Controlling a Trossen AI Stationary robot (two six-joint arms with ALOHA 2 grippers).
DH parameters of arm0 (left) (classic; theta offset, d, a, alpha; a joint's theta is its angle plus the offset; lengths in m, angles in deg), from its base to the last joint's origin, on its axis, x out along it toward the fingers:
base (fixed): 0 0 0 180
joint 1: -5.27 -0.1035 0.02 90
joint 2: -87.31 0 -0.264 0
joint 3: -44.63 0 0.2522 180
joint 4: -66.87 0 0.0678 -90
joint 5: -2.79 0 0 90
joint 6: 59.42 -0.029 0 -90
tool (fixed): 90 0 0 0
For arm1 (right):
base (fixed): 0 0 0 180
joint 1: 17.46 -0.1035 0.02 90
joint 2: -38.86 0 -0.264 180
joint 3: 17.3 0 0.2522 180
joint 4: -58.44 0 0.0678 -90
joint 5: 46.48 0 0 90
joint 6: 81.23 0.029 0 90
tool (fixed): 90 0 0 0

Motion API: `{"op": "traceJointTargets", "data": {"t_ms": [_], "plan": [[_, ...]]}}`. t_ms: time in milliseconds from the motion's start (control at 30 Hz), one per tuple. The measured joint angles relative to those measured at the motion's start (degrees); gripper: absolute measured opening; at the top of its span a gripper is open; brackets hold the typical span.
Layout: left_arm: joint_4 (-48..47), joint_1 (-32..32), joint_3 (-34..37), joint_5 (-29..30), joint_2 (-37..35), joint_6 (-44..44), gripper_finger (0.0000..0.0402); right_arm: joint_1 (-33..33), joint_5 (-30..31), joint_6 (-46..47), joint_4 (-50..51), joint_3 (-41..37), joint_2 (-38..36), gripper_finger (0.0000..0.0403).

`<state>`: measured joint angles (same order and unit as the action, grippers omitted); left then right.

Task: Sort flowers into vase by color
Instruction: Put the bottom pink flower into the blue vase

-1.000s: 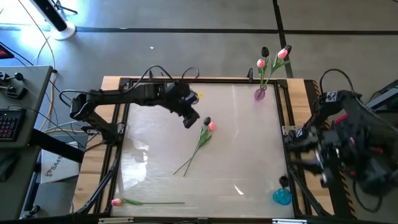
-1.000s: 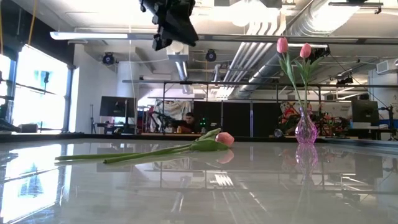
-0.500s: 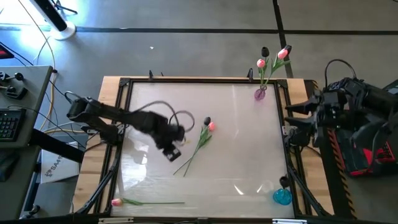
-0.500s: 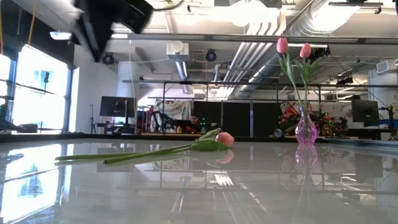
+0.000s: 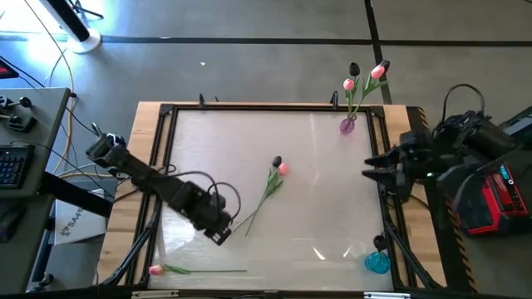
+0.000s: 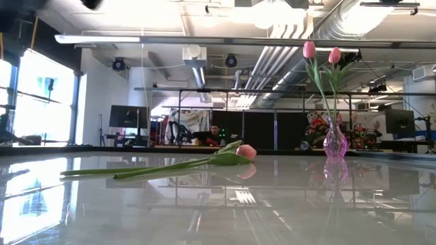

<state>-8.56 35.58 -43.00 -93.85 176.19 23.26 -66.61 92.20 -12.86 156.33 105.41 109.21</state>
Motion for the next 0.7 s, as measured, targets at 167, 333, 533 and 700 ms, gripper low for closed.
{"op": "traceJointTargets", "data": {"t_ms": [167,333,533,700], "plan": [[2.3,8.4,0.0,1.0,0.0,0.3,0.0117,3.6,-3.0,2.2,-0.6,0.0,4.0,0.0193],[4.2,16.1,0.0,7.6,1.3,-8.6,0.0115,5.0,-3.8,2.1,-3.4,-0.1,7.4,0.0193],[6.4,21.5,0.0,9.1,6.9,-16.1,0.0115,5.0,-5.2,1.7,-10.8,-0.1,11.0,0.0193],[6.5,23.1,0.0,8.9,13.6,-17.8,0.0114,4.7,-7.4,0.0,-16.6,-0.1,13.7,0.0193]]}}
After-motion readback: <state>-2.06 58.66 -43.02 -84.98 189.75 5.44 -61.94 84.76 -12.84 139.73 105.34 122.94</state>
